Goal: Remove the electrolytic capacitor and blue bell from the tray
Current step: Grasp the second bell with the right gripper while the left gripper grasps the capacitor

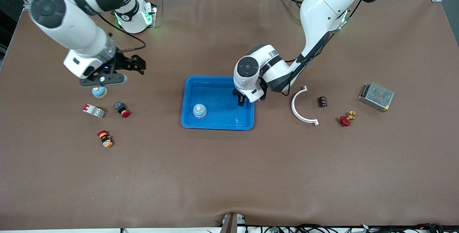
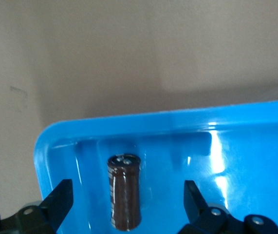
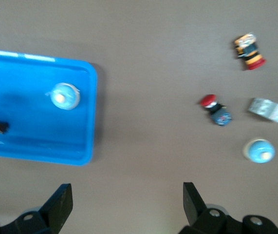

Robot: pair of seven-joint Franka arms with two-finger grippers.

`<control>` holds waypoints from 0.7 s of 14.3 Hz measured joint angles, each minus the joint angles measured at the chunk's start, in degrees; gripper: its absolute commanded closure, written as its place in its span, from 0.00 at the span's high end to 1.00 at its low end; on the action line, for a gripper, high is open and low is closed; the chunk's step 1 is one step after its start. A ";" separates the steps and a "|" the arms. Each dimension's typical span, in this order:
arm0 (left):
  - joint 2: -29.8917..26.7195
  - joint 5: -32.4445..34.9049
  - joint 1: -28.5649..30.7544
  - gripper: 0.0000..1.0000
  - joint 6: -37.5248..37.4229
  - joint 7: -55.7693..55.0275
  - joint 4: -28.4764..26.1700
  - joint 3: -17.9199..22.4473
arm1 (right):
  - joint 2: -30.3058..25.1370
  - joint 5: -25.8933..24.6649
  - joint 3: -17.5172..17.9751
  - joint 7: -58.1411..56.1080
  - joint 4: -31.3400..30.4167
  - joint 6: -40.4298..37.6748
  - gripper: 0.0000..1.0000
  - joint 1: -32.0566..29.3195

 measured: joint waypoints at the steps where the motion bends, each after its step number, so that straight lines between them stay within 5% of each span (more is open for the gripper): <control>1: 0.20 0.00 -0.23 1.00 -0.13 0.00 0.34 0.00 | 1.68 0.11 0.00 2.23 0.99 1.05 1.00 1.26; 10: 2.46 0.00 -4.19 1.00 -0.27 -0.40 2.67 3.59 | 15.74 0.18 -0.12 15.80 3.08 16.77 1.00 9.10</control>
